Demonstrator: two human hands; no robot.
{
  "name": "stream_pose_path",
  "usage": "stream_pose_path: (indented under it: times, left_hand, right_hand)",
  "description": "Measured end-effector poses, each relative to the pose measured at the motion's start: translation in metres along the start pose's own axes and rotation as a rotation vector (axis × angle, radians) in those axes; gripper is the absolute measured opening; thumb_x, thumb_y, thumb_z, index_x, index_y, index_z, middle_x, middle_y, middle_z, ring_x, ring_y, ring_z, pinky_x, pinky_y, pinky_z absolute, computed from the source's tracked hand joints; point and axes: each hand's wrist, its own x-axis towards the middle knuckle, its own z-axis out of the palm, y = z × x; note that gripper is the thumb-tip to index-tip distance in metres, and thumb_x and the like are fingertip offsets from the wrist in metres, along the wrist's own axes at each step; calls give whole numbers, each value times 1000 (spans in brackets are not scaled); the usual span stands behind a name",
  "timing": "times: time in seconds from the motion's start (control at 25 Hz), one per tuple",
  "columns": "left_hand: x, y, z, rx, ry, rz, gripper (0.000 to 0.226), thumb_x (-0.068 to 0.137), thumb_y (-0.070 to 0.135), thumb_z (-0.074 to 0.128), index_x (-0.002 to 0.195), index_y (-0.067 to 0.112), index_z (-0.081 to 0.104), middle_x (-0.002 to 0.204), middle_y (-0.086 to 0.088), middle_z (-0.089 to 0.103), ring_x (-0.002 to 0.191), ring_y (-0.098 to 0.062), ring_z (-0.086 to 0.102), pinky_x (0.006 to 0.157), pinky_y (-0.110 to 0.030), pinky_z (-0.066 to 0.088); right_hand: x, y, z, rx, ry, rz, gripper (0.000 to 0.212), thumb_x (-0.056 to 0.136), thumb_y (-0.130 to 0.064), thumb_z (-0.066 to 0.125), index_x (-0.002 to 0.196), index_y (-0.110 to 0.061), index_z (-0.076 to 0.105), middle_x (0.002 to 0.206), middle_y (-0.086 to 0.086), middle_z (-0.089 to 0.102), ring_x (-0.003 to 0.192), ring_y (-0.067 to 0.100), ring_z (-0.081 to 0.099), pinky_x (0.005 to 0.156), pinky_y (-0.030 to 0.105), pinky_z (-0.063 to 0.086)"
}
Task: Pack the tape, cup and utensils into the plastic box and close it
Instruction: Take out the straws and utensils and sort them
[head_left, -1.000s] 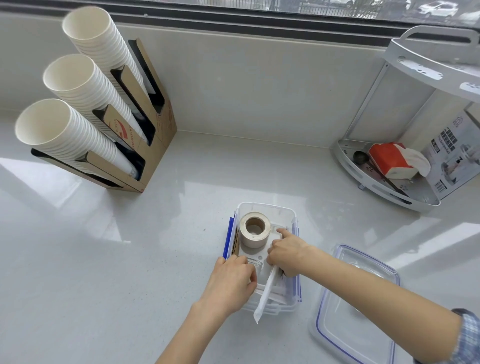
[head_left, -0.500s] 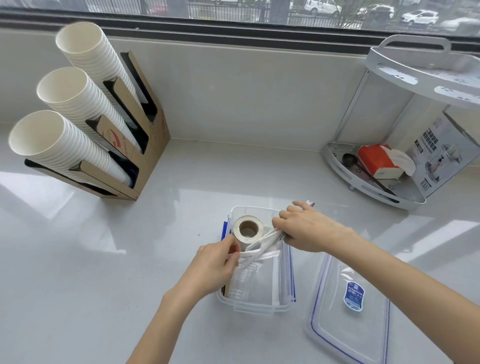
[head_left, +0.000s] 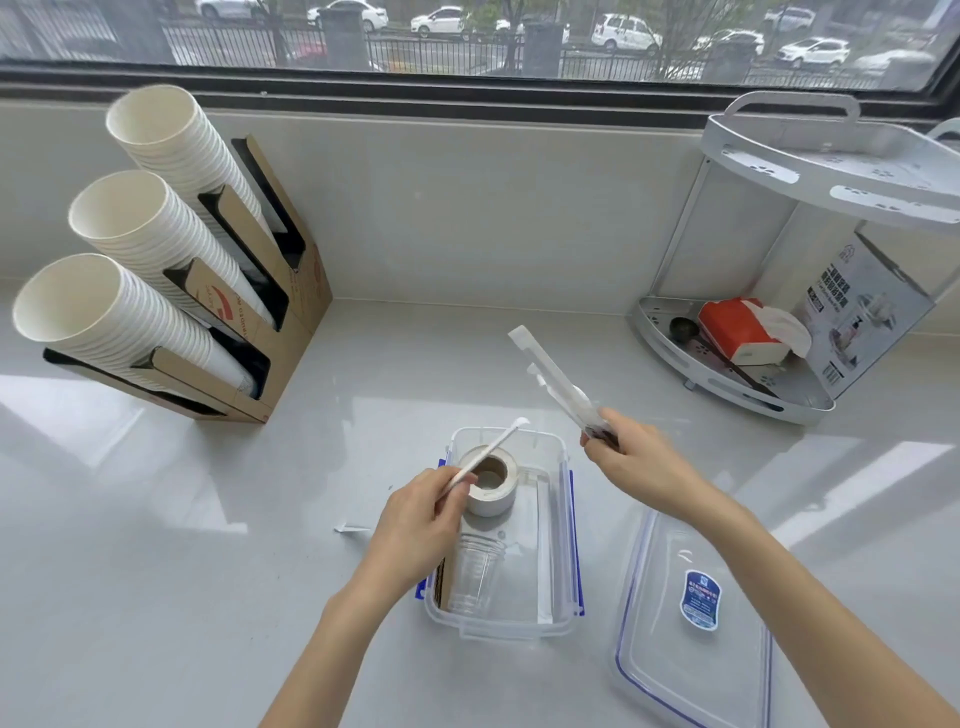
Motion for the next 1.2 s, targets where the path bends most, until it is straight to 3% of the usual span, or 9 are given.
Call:
stream_pose_path:
  times: [0.12, 0.24, 0.36, 0.6, 0.72, 0.84, 0.96, 1.12, 1.2]
  left_hand:
    - [-1, -2, 2, -27, 48, -85, 26, 94, 15, 38, 99, 12, 64, 56, 10, 42, 59, -2, 43, 58, -4, 36]
    - [-3, -8, 3, -47, 71, -150, 27, 95, 14, 33, 92, 12, 60, 57, 10, 42, 63, -13, 44, 56, -7, 35]
    - [-2, -26, 3, -114, 154, -318, 26, 96, 18, 28, 89, 11, 52, 63, 1, 48, 74, -26, 46, 64, -28, 34]
    - [-15, -50, 2, -290, 184, -566, 31, 97, 25, 24, 111, 16, 49, 73, -8, 55, 63, -22, 57, 55, -28, 41]
    - [-15, -51, 7, -496, 125, -680, 35, 98, 25, 24, 126, 18, 44, 102, -14, 55, 83, -31, 62, 72, -32, 49]
    - [-15, -50, 13, -806, 134, -718, 37, 98, 17, 29, 131, 8, 40, 122, -14, 48, 106, -32, 55, 93, -37, 43]
    - [-11, -51, 14, -981, 254, -747, 28, 95, 8, 38, 116, -4, 51, 107, -14, 59, 98, -25, 58, 101, -37, 39]
    - [-9, -47, 11, -1056, 300, -707, 26, 95, 2, 33, 112, -3, 51, 108, -16, 53, 97, -25, 56, 95, -35, 39]
    - [-8, -46, 9, -1027, 308, -662, 23, 95, 1, 32, 103, 4, 53, 94, -11, 51, 82, -20, 57, 94, -36, 42]
  right_hand:
    - [-6, 0, 14, 197, -26, 42, 13, 89, -16, 45, 79, -9, 52, 66, 2, 47, 65, 22, 44, 64, 35, 39]
    - [-9, -2, 26, 266, -76, 52, 21, 88, -15, 47, 69, -21, 48, 61, -3, 45, 61, 19, 43, 64, 35, 40]
    - [-9, -4, 36, 412, -87, 125, 21, 87, -15, 46, 67, -22, 48, 60, -2, 43, 57, 17, 41, 61, 33, 39]
    - [-10, -5, 51, 475, -127, 184, 12, 72, -34, 48, 71, -23, 51, 60, 0, 44, 57, 18, 43, 62, 38, 34]
    - [-11, -3, 54, 460, -149, 187, 11, 83, -25, 48, 74, -20, 51, 62, 1, 43, 58, 18, 43, 63, 38, 35]
    - [-11, -1, 55, 470, -158, 190, 13, 88, -20, 47, 76, -18, 50, 61, 1, 42, 58, 18, 41, 64, 37, 37]
    - [-13, -2, 55, 466, -166, 193, 14, 89, -17, 46, 75, -17, 50, 61, 1, 41, 58, 17, 41, 62, 34, 38]
    - [-14, -3, 56, 491, -170, 201, 11, 88, -17, 46, 78, -15, 50, 62, 1, 41, 57, 16, 41, 61, 34, 38]
    - [-14, -6, 58, 543, -171, 205, 10, 90, -14, 45, 81, -12, 49, 60, -1, 40, 56, 15, 39, 59, 27, 40]
